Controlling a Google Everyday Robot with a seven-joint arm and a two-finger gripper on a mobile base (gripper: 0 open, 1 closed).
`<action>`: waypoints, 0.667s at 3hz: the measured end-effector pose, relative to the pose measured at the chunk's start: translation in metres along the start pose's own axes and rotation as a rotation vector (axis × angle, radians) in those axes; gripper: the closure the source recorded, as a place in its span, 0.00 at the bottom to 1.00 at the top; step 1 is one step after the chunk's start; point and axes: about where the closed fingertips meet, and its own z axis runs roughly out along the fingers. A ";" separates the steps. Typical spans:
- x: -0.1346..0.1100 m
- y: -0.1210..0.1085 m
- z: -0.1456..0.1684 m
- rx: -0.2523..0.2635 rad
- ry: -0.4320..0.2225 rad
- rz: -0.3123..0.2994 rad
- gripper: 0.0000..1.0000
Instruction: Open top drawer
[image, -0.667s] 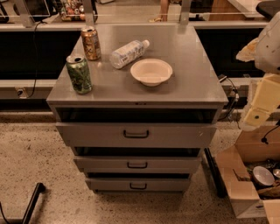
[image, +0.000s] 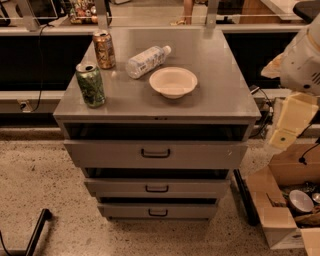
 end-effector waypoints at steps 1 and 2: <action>-0.012 0.020 0.029 -0.036 -0.060 -0.039 0.00; -0.019 0.063 0.079 -0.067 -0.189 -0.090 0.00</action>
Offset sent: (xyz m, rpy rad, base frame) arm -0.0560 0.0808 -0.2269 0.3204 -0.0429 0.2677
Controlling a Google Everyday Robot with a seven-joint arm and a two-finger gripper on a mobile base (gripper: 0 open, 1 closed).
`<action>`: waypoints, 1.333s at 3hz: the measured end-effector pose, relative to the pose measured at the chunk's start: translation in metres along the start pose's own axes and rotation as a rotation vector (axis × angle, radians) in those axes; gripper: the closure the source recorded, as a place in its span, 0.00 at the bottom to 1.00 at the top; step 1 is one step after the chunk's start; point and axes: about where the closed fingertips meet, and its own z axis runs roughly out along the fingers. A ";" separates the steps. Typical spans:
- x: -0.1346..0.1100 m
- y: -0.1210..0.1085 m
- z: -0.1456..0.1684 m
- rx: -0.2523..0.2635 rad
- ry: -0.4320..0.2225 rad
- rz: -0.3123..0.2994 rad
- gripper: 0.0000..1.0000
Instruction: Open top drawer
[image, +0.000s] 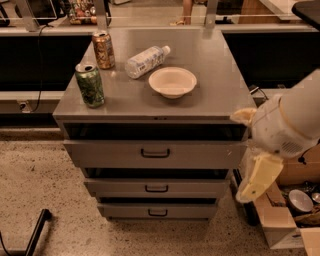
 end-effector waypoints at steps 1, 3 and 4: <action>0.010 0.011 0.024 0.010 -0.015 -0.044 0.00; -0.008 0.002 0.095 -0.037 0.079 -0.125 0.00; -0.013 -0.022 0.160 -0.004 0.084 -0.157 0.00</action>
Offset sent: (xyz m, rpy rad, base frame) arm -0.0005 0.0160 -0.0317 -0.0581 0.0150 0.0581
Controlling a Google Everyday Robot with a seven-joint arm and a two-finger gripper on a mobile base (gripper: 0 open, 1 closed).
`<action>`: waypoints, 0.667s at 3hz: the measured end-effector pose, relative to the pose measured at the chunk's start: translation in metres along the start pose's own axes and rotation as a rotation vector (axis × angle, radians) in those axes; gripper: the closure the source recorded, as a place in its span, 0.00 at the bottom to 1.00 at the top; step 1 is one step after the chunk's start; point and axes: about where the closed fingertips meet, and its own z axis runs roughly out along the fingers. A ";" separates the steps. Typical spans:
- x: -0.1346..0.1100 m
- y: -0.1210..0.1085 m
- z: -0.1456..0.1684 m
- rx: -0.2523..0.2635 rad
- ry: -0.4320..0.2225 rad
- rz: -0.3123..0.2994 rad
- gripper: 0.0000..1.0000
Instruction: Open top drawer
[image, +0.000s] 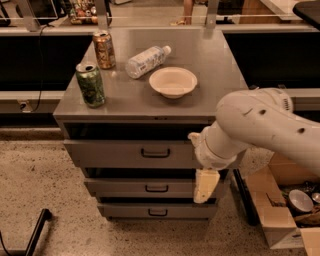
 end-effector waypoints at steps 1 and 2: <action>0.001 -0.029 0.037 0.083 -0.021 -0.018 0.00; 0.002 -0.029 0.043 0.078 -0.016 -0.017 0.00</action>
Offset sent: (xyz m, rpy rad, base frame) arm 0.0294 0.0065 -0.0273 0.0135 -0.0600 0.0011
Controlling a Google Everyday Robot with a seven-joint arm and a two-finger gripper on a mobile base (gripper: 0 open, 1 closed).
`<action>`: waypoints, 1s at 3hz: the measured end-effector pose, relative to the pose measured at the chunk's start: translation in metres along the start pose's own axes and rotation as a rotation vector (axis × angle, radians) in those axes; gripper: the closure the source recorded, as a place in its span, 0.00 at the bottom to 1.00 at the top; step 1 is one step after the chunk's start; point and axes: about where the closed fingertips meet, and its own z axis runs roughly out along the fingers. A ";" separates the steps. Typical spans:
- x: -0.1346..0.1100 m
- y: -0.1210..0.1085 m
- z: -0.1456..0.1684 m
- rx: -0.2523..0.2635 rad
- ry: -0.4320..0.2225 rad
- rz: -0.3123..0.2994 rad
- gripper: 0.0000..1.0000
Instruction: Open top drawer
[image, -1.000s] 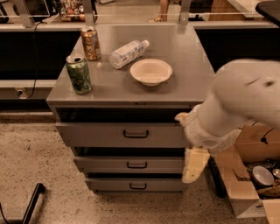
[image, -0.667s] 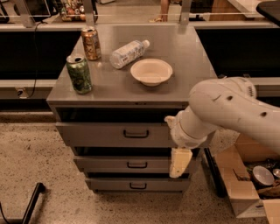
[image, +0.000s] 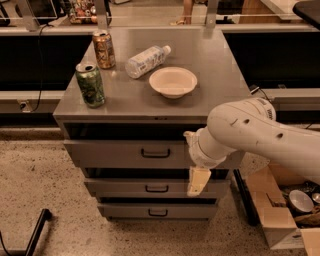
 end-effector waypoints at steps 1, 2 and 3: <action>0.013 -0.008 0.022 -0.001 0.019 0.033 0.00; 0.033 -0.018 0.042 0.017 0.036 0.081 0.00; 0.048 -0.026 0.053 0.034 0.055 0.112 0.13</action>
Offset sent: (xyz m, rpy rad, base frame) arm 0.0533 -0.0365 -0.0669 -0.0066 0.0022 -0.1566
